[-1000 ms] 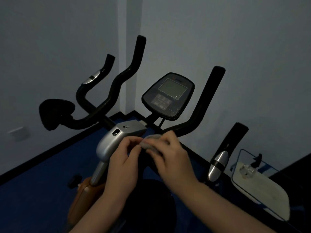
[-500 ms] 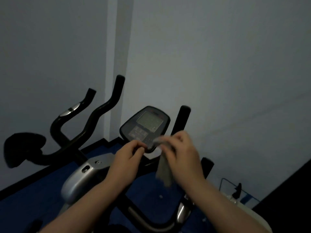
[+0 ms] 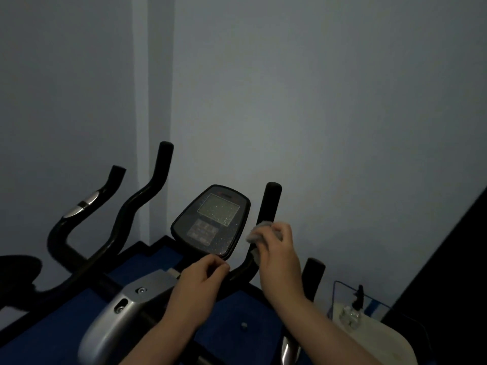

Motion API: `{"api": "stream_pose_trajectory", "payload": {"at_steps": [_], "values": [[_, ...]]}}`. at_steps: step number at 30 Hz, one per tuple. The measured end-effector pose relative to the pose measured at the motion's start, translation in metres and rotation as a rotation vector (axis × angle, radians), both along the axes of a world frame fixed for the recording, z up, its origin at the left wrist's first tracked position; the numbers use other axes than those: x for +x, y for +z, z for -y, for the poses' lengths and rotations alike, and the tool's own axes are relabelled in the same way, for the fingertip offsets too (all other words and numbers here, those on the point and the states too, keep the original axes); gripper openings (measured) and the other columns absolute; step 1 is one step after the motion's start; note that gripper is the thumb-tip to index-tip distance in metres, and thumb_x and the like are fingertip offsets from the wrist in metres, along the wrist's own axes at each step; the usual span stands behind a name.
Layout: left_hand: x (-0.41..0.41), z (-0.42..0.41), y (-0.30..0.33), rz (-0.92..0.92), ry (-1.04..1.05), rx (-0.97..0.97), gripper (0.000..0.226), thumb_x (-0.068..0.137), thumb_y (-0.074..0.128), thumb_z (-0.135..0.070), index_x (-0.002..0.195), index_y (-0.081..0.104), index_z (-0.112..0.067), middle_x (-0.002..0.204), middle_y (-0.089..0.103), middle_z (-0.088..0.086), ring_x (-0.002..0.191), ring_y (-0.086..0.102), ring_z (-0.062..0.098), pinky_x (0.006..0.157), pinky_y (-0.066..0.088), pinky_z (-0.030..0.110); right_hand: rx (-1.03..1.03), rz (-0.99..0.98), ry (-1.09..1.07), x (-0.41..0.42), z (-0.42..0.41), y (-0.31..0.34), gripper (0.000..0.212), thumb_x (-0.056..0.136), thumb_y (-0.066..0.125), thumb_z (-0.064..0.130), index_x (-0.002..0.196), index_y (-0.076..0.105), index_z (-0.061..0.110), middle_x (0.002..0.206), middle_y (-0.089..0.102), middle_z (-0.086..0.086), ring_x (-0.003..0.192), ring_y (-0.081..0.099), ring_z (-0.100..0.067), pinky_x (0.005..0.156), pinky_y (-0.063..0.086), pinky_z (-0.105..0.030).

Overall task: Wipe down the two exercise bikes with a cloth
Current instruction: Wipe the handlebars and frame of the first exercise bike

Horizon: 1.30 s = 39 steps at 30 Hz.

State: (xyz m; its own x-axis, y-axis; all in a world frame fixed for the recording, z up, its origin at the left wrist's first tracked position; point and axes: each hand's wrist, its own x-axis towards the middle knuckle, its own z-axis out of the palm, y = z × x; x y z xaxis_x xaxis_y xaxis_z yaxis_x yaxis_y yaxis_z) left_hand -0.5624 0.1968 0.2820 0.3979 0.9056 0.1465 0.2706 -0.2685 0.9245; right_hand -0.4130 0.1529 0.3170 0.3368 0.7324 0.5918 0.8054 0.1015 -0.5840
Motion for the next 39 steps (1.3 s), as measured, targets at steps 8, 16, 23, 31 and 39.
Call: {"api": "stream_pose_trajectory", "payload": {"at_steps": [8,16,23,31,39], "values": [[0.001,0.009,0.002,-0.119,0.001,0.137,0.02,0.092,0.049,-0.037,0.076,0.06,-0.029,0.072,0.065,-0.008,0.069,0.061,0.005,0.07,0.052,0.038,0.257,-0.134,-0.263,0.005,-0.038,0.054,0.01,0.097,0.047,0.019,0.106,0.047,0.023,0.113,0.038,0.006,0.08,0.05,0.002,0.066,0.039,-0.008],[0.001,0.009,0.0,-0.205,-0.007,0.224,0.023,0.094,0.045,-0.042,0.079,0.057,-0.031,0.073,0.062,-0.011,0.067,0.056,0.002,0.061,0.044,0.027,0.223,-0.004,-0.181,-0.004,-0.012,0.028,0.008,0.094,0.047,0.033,0.101,0.051,0.034,0.104,0.04,0.018,0.087,0.051,0.006,0.067,0.042,-0.003],[-0.002,0.01,0.001,-0.172,-0.009,0.188,0.023,0.094,0.045,-0.04,0.079,0.058,-0.029,0.07,0.061,-0.011,0.064,0.055,0.003,0.059,0.044,0.029,-0.138,0.809,-0.092,0.024,-0.035,0.043,0.017,0.087,0.058,0.003,0.099,0.064,0.013,0.113,0.061,-0.002,0.079,0.053,-0.024,0.058,0.049,-0.037],[-0.002,0.012,0.001,-0.192,0.003,0.222,0.02,0.094,0.044,-0.04,0.083,0.057,-0.03,0.066,0.056,-0.01,0.056,0.05,0.002,0.052,0.035,0.024,-0.107,0.61,0.056,0.026,-0.027,0.063,0.013,0.091,0.055,0.021,0.097,0.067,0.022,0.104,0.063,0.005,0.086,0.062,-0.022,0.066,0.051,-0.033],[-0.003,0.013,0.0,-0.207,-0.013,0.248,0.017,0.094,0.044,-0.04,0.086,0.057,-0.031,0.073,0.059,-0.012,0.06,0.052,0.001,0.052,0.033,0.021,-0.131,0.187,0.02,-0.012,0.014,0.0,0.013,0.094,0.055,0.014,0.095,0.068,0.016,0.102,0.059,0.008,0.09,0.054,-0.001,0.078,0.043,-0.014]]}}
